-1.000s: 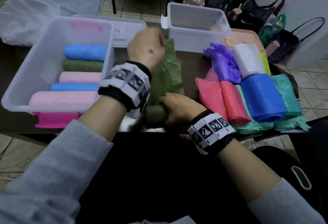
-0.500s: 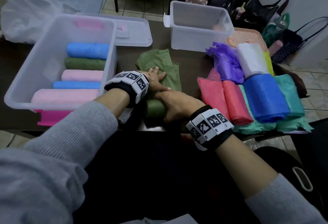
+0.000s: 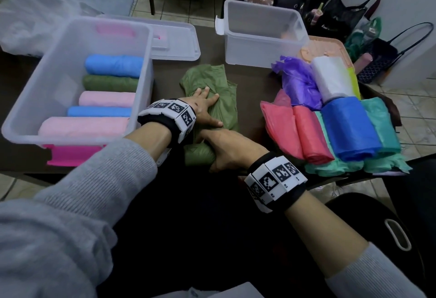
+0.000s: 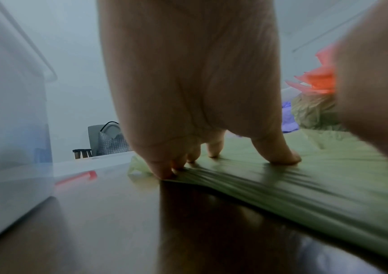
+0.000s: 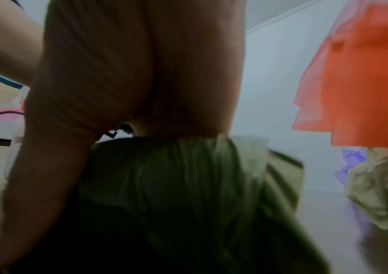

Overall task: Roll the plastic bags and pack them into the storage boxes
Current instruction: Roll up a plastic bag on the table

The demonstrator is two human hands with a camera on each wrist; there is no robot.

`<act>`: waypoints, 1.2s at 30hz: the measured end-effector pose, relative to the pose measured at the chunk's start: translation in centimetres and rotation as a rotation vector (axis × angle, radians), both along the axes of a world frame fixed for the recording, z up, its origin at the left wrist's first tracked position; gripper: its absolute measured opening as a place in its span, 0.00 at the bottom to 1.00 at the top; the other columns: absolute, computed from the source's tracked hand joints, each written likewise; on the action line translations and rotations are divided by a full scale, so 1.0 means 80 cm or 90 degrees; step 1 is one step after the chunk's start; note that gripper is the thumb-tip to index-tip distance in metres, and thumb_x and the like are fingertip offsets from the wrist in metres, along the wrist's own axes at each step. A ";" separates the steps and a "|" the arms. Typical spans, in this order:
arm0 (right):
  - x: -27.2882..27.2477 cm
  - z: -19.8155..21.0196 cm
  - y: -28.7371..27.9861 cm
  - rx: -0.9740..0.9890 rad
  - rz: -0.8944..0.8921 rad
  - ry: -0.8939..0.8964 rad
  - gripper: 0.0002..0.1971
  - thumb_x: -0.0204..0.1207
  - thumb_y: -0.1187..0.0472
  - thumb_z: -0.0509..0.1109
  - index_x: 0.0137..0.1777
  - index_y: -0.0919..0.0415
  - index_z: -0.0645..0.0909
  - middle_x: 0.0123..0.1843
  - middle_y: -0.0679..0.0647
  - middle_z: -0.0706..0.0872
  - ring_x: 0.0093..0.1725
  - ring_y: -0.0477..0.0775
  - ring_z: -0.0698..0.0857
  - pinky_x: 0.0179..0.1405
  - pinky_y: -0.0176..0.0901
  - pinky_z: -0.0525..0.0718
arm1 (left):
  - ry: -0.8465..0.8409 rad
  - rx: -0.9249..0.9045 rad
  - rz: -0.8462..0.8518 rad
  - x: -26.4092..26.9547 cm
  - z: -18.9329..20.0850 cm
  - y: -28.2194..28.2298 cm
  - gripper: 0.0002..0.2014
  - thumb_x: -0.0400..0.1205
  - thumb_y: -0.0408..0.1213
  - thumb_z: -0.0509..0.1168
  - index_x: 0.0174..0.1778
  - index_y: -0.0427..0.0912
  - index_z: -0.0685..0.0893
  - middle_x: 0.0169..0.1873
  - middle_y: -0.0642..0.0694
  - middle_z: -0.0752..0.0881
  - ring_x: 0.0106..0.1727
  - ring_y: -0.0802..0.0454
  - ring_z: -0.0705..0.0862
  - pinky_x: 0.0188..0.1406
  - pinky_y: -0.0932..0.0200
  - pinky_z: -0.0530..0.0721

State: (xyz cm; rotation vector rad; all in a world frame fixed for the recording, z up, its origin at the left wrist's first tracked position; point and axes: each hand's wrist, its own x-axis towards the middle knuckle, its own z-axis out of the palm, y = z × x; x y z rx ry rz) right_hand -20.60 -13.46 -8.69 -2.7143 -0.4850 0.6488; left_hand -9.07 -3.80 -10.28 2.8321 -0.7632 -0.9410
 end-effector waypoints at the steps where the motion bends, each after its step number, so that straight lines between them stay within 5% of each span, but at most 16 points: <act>1: 0.000 -0.001 -0.003 0.010 -0.015 -0.001 0.33 0.59 0.57 0.81 0.63 0.57 0.72 0.58 0.55 0.82 0.57 0.58 0.81 0.51 0.46 0.77 | 0.000 -0.004 0.001 0.000 0.001 0.000 0.47 0.77 0.62 0.62 0.83 0.51 0.40 0.82 0.44 0.35 0.83 0.45 0.37 0.82 0.42 0.44; 6: -0.008 -0.004 -0.012 0.070 -0.061 -0.037 0.29 0.56 0.57 0.84 0.56 0.59 0.77 0.56 0.56 0.80 0.56 0.56 0.80 0.48 0.40 0.73 | -0.006 -0.016 0.015 0.004 0.001 -0.002 0.46 0.78 0.59 0.64 0.83 0.50 0.43 0.83 0.42 0.38 0.83 0.44 0.39 0.82 0.44 0.45; 11: 0.002 0.001 -0.019 0.077 -0.059 -0.027 0.35 0.59 0.48 0.83 0.66 0.57 0.79 0.62 0.54 0.81 0.65 0.55 0.78 0.61 0.41 0.74 | -0.015 -0.051 0.025 0.002 0.006 -0.002 0.45 0.78 0.54 0.67 0.84 0.47 0.46 0.83 0.43 0.41 0.84 0.42 0.43 0.82 0.44 0.48; 15: 0.008 0.001 -0.029 0.146 -0.124 -0.009 0.31 0.59 0.49 0.84 0.59 0.59 0.76 0.51 0.49 0.80 0.54 0.52 0.81 0.43 0.35 0.71 | -0.071 -0.130 0.039 -0.007 0.022 -0.005 0.36 0.78 0.47 0.70 0.80 0.46 0.63 0.82 0.41 0.53 0.82 0.41 0.55 0.80 0.41 0.56; 17: 0.012 0.002 -0.032 0.140 -0.121 -0.005 0.25 0.61 0.48 0.83 0.53 0.59 0.79 0.48 0.49 0.81 0.49 0.50 0.81 0.38 0.35 0.71 | -0.120 -0.173 0.067 -0.010 0.038 -0.004 0.23 0.78 0.43 0.71 0.68 0.43 0.79 0.72 0.40 0.74 0.72 0.42 0.73 0.72 0.47 0.71; 19: 0.015 0.004 -0.033 0.134 -0.113 -0.002 0.21 0.63 0.47 0.81 0.50 0.59 0.82 0.45 0.50 0.82 0.46 0.49 0.81 0.36 0.33 0.74 | -0.105 -0.204 0.108 -0.014 0.056 -0.002 0.10 0.78 0.39 0.71 0.53 0.39 0.88 0.51 0.42 0.88 0.51 0.46 0.86 0.55 0.51 0.84; 22: 0.023 0.001 -0.035 0.104 -0.085 -0.019 0.23 0.68 0.44 0.76 0.51 0.65 0.85 0.47 0.60 0.81 0.48 0.56 0.80 0.49 0.48 0.79 | 0.011 -0.198 0.144 -0.023 0.072 0.001 0.05 0.78 0.35 0.71 0.44 0.37 0.89 0.34 0.46 0.90 0.37 0.52 0.90 0.45 0.52 0.89; 27: 0.027 -0.012 -0.039 0.126 -0.127 -0.030 0.26 0.70 0.42 0.74 0.65 0.54 0.81 0.57 0.54 0.85 0.58 0.53 0.81 0.63 0.53 0.77 | -0.005 -0.133 0.144 -0.044 0.085 0.010 0.05 0.77 0.32 0.71 0.47 0.36 0.90 0.38 0.42 0.91 0.42 0.48 0.90 0.50 0.52 0.88; 30: 0.025 -0.020 -0.041 0.129 -0.191 -0.053 0.25 0.70 0.39 0.71 0.62 0.53 0.76 0.60 0.56 0.83 0.64 0.56 0.78 0.66 0.56 0.72 | -0.014 -0.093 0.109 -0.051 0.089 0.022 0.07 0.78 0.35 0.70 0.48 0.49 0.90 0.36 0.51 0.87 0.42 0.52 0.85 0.49 0.58 0.82; 36: 0.008 -0.016 -0.027 -0.105 -0.143 -0.202 0.26 0.80 0.39 0.55 0.70 0.55 0.72 0.67 0.56 0.74 0.70 0.57 0.67 0.67 0.52 0.63 | 0.021 -0.103 0.121 -0.058 0.073 0.030 0.21 0.72 0.44 0.77 0.61 0.51 0.86 0.58 0.49 0.87 0.60 0.50 0.83 0.64 0.54 0.80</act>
